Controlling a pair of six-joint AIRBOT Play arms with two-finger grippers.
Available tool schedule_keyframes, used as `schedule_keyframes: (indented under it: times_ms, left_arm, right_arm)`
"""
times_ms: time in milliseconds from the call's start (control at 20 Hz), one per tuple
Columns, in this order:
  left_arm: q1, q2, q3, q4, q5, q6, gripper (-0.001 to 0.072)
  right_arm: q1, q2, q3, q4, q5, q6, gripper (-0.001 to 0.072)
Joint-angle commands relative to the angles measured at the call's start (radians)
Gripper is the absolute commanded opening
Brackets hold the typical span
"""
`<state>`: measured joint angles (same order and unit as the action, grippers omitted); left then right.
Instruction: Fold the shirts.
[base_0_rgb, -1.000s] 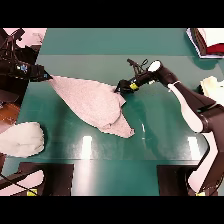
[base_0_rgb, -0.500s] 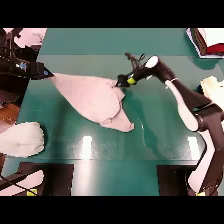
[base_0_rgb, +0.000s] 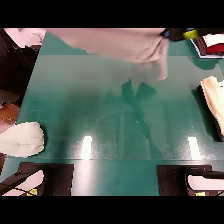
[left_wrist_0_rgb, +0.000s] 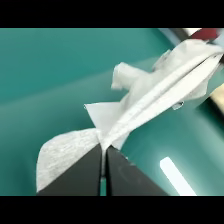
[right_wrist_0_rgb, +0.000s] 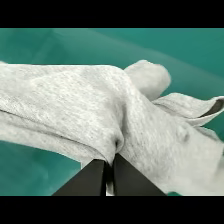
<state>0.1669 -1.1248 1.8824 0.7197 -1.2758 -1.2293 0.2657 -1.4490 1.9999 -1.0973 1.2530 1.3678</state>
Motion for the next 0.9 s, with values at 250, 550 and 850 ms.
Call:
schedule_keyframes:
  times_ms: [250, 550, 850]
  left_arm:
    - [0.001, 0.009, 0.179, -0.253, -0.046, -0.002, 0.0022]
    - [0.001, 0.009, -0.12, 0.018, -0.104, -0.055, 0.0022]
    - [0.001, -0.039, -0.525, 0.179, -0.009, -0.051, 0.0022]
  right_arm:
    - [-0.041, 0.326, -0.013, -0.03, 0.155, 0.017, 0.0014]
    - [0.082, 0.251, -0.114, -0.031, 0.386, 0.132, 0.0014]
    - [0.233, 0.106, -0.494, -0.031, 0.077, 0.126, 0.0014]
